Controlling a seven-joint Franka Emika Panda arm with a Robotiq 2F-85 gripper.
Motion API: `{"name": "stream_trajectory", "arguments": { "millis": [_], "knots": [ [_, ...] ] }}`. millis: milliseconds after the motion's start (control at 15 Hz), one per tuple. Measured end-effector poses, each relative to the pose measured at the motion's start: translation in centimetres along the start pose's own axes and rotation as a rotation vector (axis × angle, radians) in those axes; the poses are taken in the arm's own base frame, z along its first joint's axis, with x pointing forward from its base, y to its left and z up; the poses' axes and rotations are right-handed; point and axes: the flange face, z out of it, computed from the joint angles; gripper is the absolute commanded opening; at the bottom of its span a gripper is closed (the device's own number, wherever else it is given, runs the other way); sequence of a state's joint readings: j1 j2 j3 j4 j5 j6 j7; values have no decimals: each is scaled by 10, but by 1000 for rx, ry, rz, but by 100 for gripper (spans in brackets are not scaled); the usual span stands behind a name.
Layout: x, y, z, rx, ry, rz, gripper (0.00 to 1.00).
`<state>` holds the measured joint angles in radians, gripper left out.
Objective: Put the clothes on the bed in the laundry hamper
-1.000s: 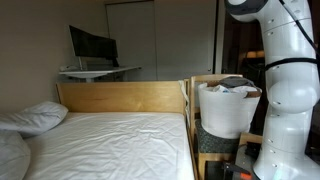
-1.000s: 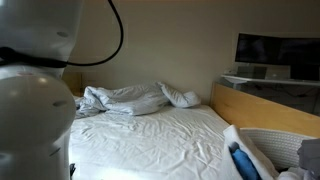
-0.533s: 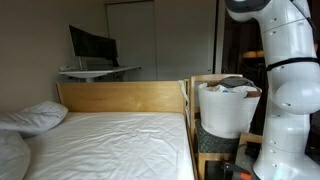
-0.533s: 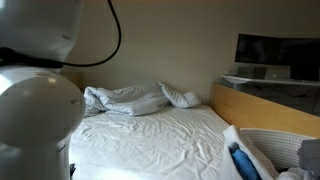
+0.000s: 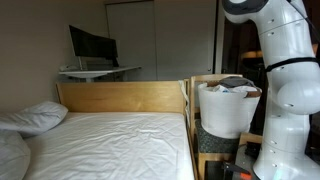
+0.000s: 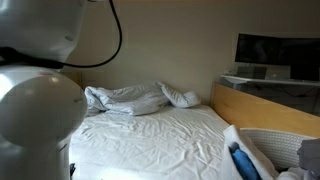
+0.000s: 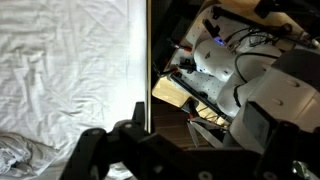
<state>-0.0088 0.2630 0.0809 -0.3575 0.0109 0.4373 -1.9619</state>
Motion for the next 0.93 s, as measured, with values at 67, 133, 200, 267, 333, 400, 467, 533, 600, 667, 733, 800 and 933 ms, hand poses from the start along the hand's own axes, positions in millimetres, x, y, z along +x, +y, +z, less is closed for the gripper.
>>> {"name": "stream_trajectory", "arguments": {
  "millis": [67, 133, 200, 267, 333, 400, 467, 533, 600, 667, 733, 800, 933],
  "knots": [
    [-4, 17, 4, -4, -23, 13, 100],
    [-9, 37, 10, 2, -42, 25, 100],
    [-14, 57, 18, 18, -59, 38, 100],
    [-19, 75, 28, 40, -70, 49, 100],
    [-25, 94, 39, 69, -77, 58, 100],
    [-30, 110, 51, 102, -79, 65, 100],
    [-36, 125, 63, 136, -81, 68, 100],
    [-44, 137, 75, 169, -85, 64, 100],
    [-52, 146, 84, 198, -90, 58, 100],
    [-61, 153, 92, 226, -95, 48, 100],
    [-68, 157, 99, 247, -99, 37, 100],
    [-74, 160, 103, 265, -99, 22, 100],
    [-83, 161, 110, 295, -78, -23, 100]
  ]
}}
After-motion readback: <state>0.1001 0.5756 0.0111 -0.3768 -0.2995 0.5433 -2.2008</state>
